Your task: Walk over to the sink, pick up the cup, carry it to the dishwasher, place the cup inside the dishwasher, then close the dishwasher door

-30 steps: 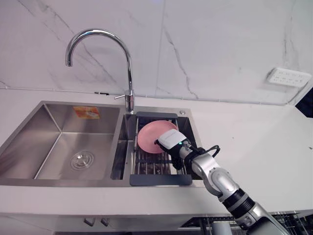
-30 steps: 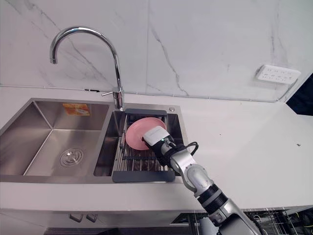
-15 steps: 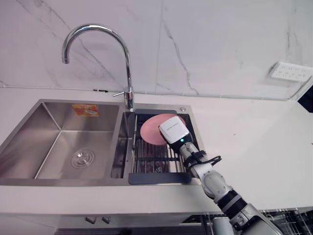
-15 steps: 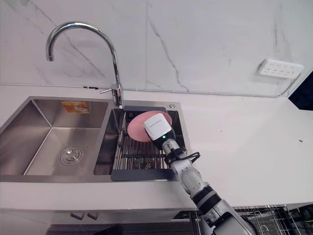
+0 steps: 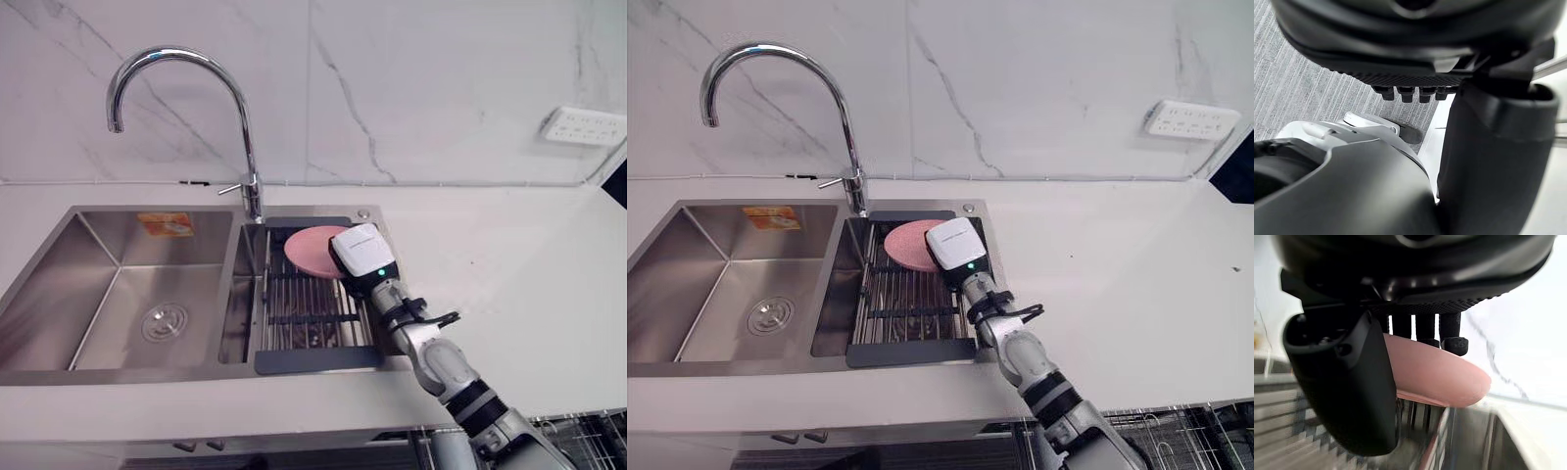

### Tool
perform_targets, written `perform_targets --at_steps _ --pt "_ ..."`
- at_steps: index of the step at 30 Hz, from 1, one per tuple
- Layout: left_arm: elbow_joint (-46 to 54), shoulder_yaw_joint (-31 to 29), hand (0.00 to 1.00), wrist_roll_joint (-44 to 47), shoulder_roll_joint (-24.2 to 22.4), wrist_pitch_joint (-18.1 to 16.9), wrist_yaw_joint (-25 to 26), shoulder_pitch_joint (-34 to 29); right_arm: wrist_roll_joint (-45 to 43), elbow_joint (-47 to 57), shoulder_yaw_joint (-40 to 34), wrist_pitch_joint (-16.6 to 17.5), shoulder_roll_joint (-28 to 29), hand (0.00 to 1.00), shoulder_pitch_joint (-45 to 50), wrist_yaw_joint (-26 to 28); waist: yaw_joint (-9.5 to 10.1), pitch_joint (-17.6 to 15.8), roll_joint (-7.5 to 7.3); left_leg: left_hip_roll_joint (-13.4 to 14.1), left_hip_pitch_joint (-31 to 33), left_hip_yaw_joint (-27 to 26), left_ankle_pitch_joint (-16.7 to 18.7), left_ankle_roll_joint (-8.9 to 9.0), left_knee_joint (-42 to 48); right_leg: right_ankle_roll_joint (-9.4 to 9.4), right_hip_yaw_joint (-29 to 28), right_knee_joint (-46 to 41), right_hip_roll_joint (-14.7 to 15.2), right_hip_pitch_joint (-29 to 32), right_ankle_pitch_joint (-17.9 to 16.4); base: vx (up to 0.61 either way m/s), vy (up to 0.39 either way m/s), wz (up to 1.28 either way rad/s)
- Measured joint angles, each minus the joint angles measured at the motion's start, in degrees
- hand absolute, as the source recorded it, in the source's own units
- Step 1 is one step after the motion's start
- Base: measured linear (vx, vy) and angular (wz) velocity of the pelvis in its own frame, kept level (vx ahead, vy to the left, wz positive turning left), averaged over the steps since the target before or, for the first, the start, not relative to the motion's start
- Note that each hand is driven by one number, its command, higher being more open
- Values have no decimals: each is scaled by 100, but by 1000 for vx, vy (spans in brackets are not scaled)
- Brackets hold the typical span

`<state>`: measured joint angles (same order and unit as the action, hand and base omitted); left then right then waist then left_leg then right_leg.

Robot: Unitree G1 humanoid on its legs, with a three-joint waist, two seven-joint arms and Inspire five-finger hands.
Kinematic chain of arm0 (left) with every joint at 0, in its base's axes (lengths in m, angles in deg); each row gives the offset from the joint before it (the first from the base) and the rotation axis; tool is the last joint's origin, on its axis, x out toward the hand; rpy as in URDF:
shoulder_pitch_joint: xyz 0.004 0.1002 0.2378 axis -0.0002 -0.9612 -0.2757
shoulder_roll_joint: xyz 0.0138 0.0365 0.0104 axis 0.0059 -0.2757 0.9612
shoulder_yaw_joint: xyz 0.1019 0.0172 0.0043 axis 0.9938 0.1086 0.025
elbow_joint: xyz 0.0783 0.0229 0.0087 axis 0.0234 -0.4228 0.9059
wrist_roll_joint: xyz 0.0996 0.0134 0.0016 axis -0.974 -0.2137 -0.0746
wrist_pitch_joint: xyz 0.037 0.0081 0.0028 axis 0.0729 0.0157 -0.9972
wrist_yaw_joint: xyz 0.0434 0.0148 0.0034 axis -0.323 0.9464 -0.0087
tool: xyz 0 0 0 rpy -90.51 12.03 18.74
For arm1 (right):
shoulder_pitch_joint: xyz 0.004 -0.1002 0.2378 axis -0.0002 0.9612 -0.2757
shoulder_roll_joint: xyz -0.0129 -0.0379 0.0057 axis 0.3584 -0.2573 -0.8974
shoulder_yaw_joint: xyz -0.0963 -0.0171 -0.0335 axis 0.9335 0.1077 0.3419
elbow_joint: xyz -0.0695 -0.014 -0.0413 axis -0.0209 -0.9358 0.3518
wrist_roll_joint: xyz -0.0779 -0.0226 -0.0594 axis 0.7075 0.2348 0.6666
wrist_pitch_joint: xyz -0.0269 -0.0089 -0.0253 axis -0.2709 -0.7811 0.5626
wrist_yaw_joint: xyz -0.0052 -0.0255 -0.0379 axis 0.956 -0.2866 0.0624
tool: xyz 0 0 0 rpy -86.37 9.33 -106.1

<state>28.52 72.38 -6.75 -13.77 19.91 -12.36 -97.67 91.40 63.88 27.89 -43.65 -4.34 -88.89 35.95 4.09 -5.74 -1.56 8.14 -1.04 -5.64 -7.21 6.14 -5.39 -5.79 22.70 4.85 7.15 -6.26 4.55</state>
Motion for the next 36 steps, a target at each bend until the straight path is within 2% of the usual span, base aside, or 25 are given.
perform_targets --at_steps 4,5,6,7,8,9,11,13,14,15,16,17,19,20,21,22,23,24,25,26,27,28,29,33,36 --pt "39 -2 100 -386 -24 -27 -46 -53 -330 983 -1090 344 -325 0 393 -11 -15 3 5 -12 -200 -80 112 -12 114 -19 -113 -46 3 -150 -36 9 7 -14" --pt "88 -22 100 -440 -37 -135 -136 -96 -414 1097 -1409 451 -395 0 502 -18 -16 -5 24 61 40 -132 696 -11 1100 -20 -401 -341 38 -80 -195 17 28 -50" --pt "112 -22 100 -441 -46 -166 -157 -103 -430 1125 -1445 472 -433 0 508 -21 -18 2 53 104 144 -124 856 -14 1361 -18 -457 -424 28 -37 -243 -16 66 -93" --pt "244 -16 100 -468 -153 -245 -212 -146 -551 1265 -1602 611 -656 0 493 -40 -10 26 282 230 510 159 1514 -9 2389 5 -801 -762 -97 214 -374 -33 170 -137" --pt "242 -167 100 -463 -269 -200 -204 -210 -600 1425 -1695 751 -829 0 502 -103 -24 38 450 259 652 436 1893 -12 2844 1 -1206 -913 -214 433 -377 -26 203 -141" --pt "233 -204 100 -446 -283 -198 -223 -238 -610 1461 -1725 779 -847 0 525 -120 -39 48 476 261 657 428 1917 -7 2868 -6 -1281 -925 -222 465 -362 -1 201 -138" --pt "244 -473 100 -317 -341 -195 -459 -421 -660 1710 -2187 904 -898 0 779 -320 -230 -8 392 68 615 114 1936 -99 2758 -90 -1846 -970 -106 902 -130 -10 139 -116" --pt "268 -644 100 -130 -426 -184 -575 -453 -811 1692 -2318 814 -874 0 810 -315 -167 -51 331 27 601 -224 1976 -143 2767 -99 -2188 -887 -106 1114 28 -80 153 -108" --pt "280 -698 100 -94 -441 -160 -573 -471 -883 1687 -2336 812 -827 0 825 -311 -160 -97 250 -28 575 -291 1998 -172 2764 101 -2059 -697 -51 1124 -102 -112 145 -98" --pt "269 -721 100 -81 -440 -111 -569 -455 -928 1674 -2337 826 -776 0 829 -312 -131 -100 253 -101 493 -253 1977 -206 2603 430 -1725 -549 26 1088 -206 -104 189 -131" --pt "205 -801 100 28 -461 -36 -519 -428 -992 1633 -2327 936 -638 0 791 -309 -2 -112 351 -117 192 -343 1757 -468 2051 892 -933 -527 91 1034 -521 -72 176 -132" --pt "206 -825 100 78 -456 -41 -508 -480 -994 1629 -2327 1033 -568 0 744 -316 18 -178 323 -3 57 -595 1555 -453 1895 884 -521 -896 197 1083 -527 -131 130 -162" --pt "272 -985 100 255 -467 -74 -481 -638 -992 1612 -2327 1373 -683 0 722 -330 26 -204 305 145 -109 -1069 1542 -405 1969 1003 242 -2727 651 1147 -762 -175 17 -115" --pt "291 -997 100 265 -370 -62 -480 -678 -994 1619 -2327 1475 -716 0 707 -331 28 -178 231 149 -149 -1234 1612 -338 2081 976 512 -3253 878 1012 -940 -209 -14 -112" --pt "323 -1016 100 265 -202 -78 -475 -706 -1012 1642 -2330 1550 -768 0 644 -335 18 -177 7 161 6 -1408 1810 -223 2380 548 545 -2557 675 834 -1184 -231 -45 -92" --pt "327 -1016 100 270 -156 -65 -471 -710 -1021 1642 -2334 1562 -771 0 640 -336 18 -157 -26 160 48 -1438 1809 -218 2418 283 470 -2262 600 792 -1192 -270 -73 -99" --pt "303 -1008 100 273 -99 -1 -414 -679 -1023 1573 -2357 1577 -771 0 642 -344 51 -136 86 265 125 -1380 1800 -192 2377 249 391 -1628 274 740 -1065 -223 -17 -124" --pt "294 -997 100 224 -46 62 -398 -724 -1022 1509 -2369 1539 -802 0 627 -335 149 -101 275 449 63 -1450 1706 -198 1989 382 569 -1403 28 651 -1105 -225 27 -151" --pt "313 -995 100 190 64 118 -400 -743 -1021 1494 -2396 1516 -835 0 646 -331 136 -141 229 515 56 -1612 1610 -148 1930 505 517 -1888 151 698 -1139 -177 -14 -132" --pt "340 -1014 100 240 258 201 -436 -870 -1022 1497 -2457 1490 -843 0 711 -305 24 -88 -61 342 45 -1737 1459 -93 1863 357 414 -1475 383 381 -1076 -155 -84 -80" --pt "305 -1029 100 259 345 206 -494 -867 -1022 1484 -2526 1492 -864 0 716 -293 59 -102 -135 315 28 -1831 1444 -83 1868 -63 514 -1148 445 239 -761 -143 -164 -52" --pt "301 -968 100 109 376 354 -508 -822 -1048 1453 -2726 1435 -881 0 820 -231 24 -164 -33 358 -41 -1731 1223 -83 1662 79 517 -795 237 95 -509 -110 -131 -27" --pt "310 -962 100 13 363 394 -503 -805 -1089 1429 -2852 1406 -879 0 938 -218 -25 -157 -22 348 -84 -1722 1084 -47 1492 99 547 -706 186 86 -430 -84 -105 -4" --pt "338 -874 100 -215 366 426 -500 -786 -1110 1387 -3324 1329 -866 0 1414 -54 -56 -149 12 277 -329 -1736 665 40 791 173 588 -535 53 30 -367 -40 -53 4" --pt "507 -810 100 -215 394 566 -402 -752 -1232 1390 -3420 1331 -781 0 1589 -3 -129 -188 35 249 -222 -1738 407 59 342 176 616 -446 3 317 -367 -72 -5 4"
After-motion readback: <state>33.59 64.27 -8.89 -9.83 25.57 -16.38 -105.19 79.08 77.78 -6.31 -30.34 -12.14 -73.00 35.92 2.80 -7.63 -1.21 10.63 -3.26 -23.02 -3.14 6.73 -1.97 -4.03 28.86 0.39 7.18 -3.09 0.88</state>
